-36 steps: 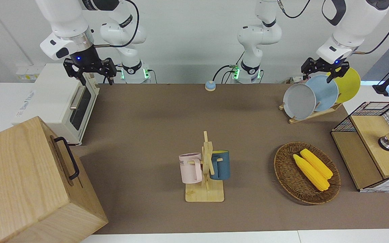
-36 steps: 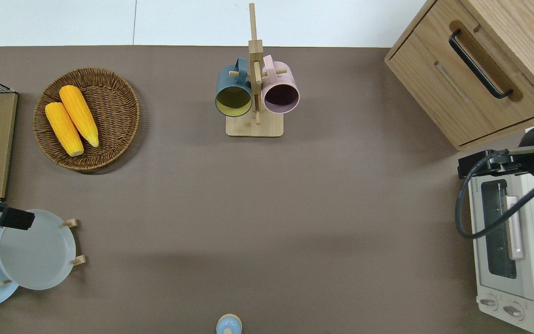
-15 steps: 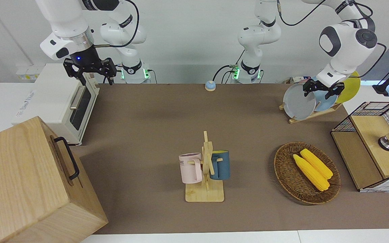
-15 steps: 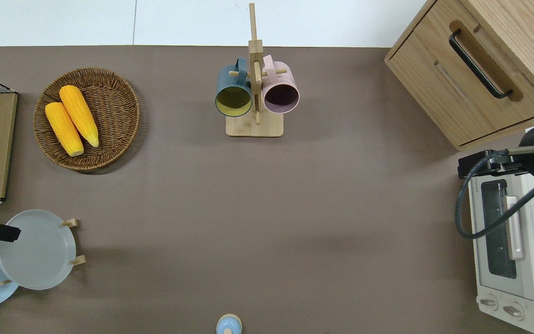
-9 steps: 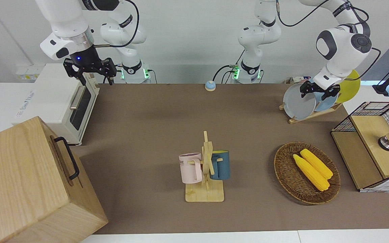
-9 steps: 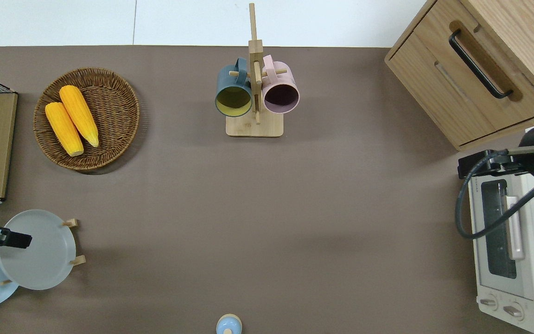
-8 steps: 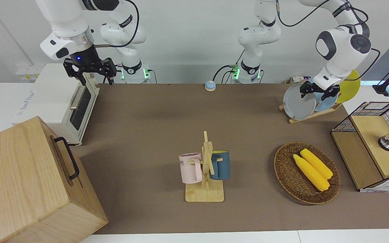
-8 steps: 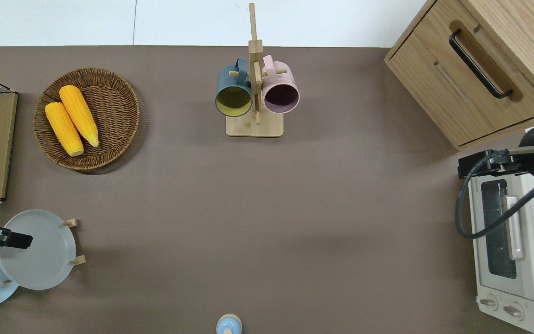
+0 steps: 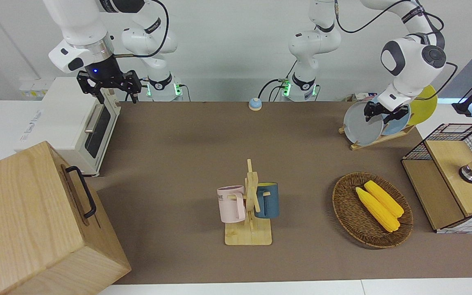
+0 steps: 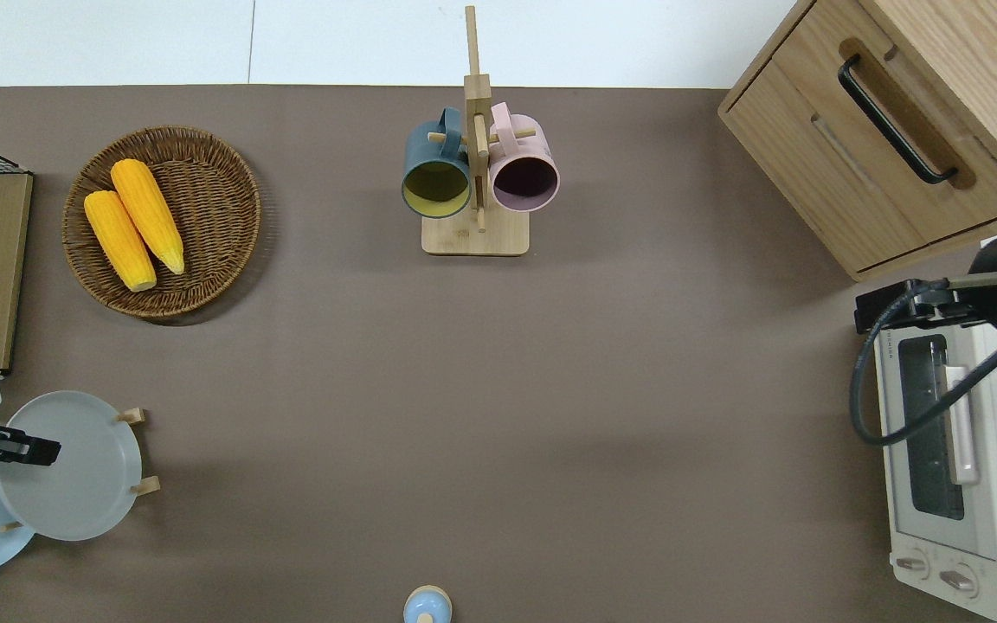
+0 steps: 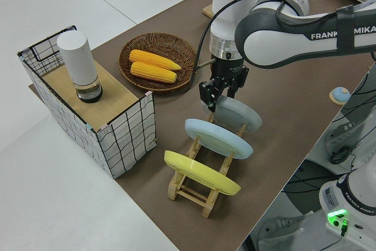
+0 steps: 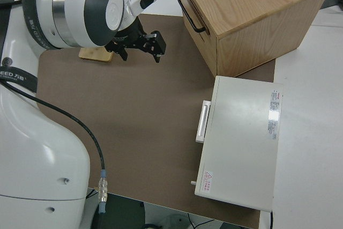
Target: Pick gray plate from low plate rack and place it on table with left arm
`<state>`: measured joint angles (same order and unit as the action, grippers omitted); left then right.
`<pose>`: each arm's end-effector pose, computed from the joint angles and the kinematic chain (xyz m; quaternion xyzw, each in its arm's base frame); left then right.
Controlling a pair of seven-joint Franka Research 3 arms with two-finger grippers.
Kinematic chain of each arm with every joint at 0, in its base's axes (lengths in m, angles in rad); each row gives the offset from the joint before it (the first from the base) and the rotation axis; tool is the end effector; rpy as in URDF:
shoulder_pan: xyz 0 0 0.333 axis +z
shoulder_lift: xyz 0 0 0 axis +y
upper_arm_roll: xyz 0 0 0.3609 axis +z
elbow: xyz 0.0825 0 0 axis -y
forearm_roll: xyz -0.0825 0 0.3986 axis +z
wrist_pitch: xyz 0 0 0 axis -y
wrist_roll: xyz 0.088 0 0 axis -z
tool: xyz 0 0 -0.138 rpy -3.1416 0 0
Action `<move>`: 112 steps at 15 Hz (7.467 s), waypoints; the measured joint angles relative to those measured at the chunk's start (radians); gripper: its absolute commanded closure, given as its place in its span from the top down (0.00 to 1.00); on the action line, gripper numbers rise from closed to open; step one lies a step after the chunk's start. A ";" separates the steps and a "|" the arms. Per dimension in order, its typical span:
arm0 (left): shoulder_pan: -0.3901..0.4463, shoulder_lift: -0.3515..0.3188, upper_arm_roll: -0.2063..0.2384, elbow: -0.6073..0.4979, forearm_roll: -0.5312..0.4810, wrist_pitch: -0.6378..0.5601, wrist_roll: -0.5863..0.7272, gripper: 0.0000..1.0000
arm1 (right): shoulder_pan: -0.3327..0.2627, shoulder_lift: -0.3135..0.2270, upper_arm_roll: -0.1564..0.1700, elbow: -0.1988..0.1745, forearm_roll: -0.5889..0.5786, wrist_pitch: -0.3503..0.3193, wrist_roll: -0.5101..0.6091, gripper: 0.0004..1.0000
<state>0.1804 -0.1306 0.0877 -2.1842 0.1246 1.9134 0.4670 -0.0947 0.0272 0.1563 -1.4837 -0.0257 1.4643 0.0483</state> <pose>0.4732 0.1438 0.4409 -0.9884 0.1245 0.0838 0.0228 0.5658 0.0297 0.6560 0.9997 0.0056 -0.0225 0.0119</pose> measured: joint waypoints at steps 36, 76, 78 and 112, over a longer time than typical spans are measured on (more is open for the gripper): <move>-0.005 -0.088 -0.132 0.286 -0.167 -0.395 -0.218 0.00 | 0.000 0.000 0.000 0.000 0.000 0.000 0.000 0.98; -0.146 0.035 -0.132 -0.128 -0.519 0.078 -0.173 0.52 | 0.000 0.000 0.000 0.000 0.000 0.000 0.000 0.98; -0.147 0.039 -0.133 -0.133 -0.519 0.085 -0.171 0.99 | 0.000 0.000 0.000 0.000 0.000 0.000 0.000 0.98; -0.162 0.055 -0.134 0.449 -0.021 -0.288 -0.176 1.00 | 0.000 0.000 0.000 0.000 0.000 0.000 0.000 0.98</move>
<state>0.0181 -0.0753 -0.0467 -1.7349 0.1038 1.6249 0.2906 -0.0947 0.0272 0.1563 -1.4837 -0.0257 1.4643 0.0483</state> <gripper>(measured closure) 0.004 0.013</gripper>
